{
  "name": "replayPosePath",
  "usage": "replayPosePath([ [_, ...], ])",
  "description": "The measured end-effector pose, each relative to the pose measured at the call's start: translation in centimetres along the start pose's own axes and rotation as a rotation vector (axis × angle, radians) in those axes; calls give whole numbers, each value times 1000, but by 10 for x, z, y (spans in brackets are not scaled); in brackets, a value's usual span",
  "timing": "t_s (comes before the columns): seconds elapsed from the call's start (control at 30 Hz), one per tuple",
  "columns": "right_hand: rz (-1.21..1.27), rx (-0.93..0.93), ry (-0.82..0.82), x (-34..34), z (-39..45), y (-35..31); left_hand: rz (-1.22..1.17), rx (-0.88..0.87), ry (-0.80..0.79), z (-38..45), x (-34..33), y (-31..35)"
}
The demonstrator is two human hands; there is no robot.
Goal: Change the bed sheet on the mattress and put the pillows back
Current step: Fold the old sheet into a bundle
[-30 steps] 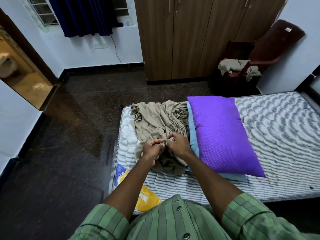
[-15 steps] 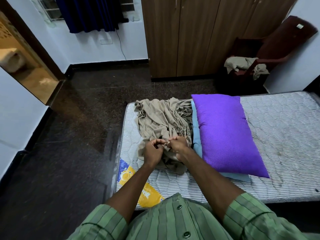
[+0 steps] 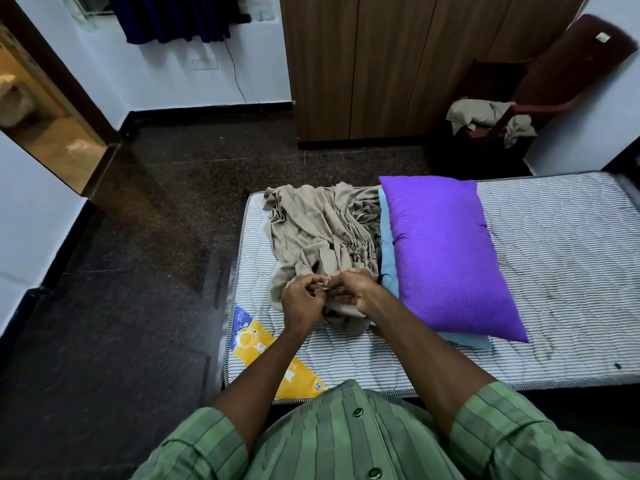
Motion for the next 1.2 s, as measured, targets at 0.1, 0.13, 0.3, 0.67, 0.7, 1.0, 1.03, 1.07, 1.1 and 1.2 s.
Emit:
replayPosePath([
  [0.1, -109, 202, 160, 26, 5, -11, -37, 102, 54, 0, 2, -1],
  [0.13, -310, 327, 253, 36, 0, -21, -46, 136, 69, 1, 1, -1],
  [0.3, -693, 605, 146, 16, -15, -6, -88, 150, -50, 6, -31, 32],
  [0.67, -480, 627, 319, 56, -32, -15, -300, 79, -199, 12, -55, 53],
  [0.7, -462, 621, 327, 61, -26, -14, -350, 101, -228, 13, -58, 47],
  [1.0, -82, 373, 205, 91, -3, -13, -70, -74, -223, 27, -47, 8],
  [1.03, 14, 352, 152, 91, -8, -18, -48, -96, -231, 26, -48, 9],
  [1.07, 65, 335, 109, 91, -16, -23, -32, -109, -242, 26, -51, 8],
  [1.1, 86, 328, 79, 92, -19, -27, -13, -120, -254, 26, -55, 7],
  [1.2, 172, 308, 5, 95, -37, -40, 43, -211, -270, 26, -65, 12],
])
Point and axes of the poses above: each hand's wrist, its own z-axis towards the middle knuckle, its own x-axis out of the back of the hand, y = z × x, the point moved 10 cm from there along z, towards the middle knuckle, and after that the axes turned 3 degrees about -x, right-handed, at the moved point
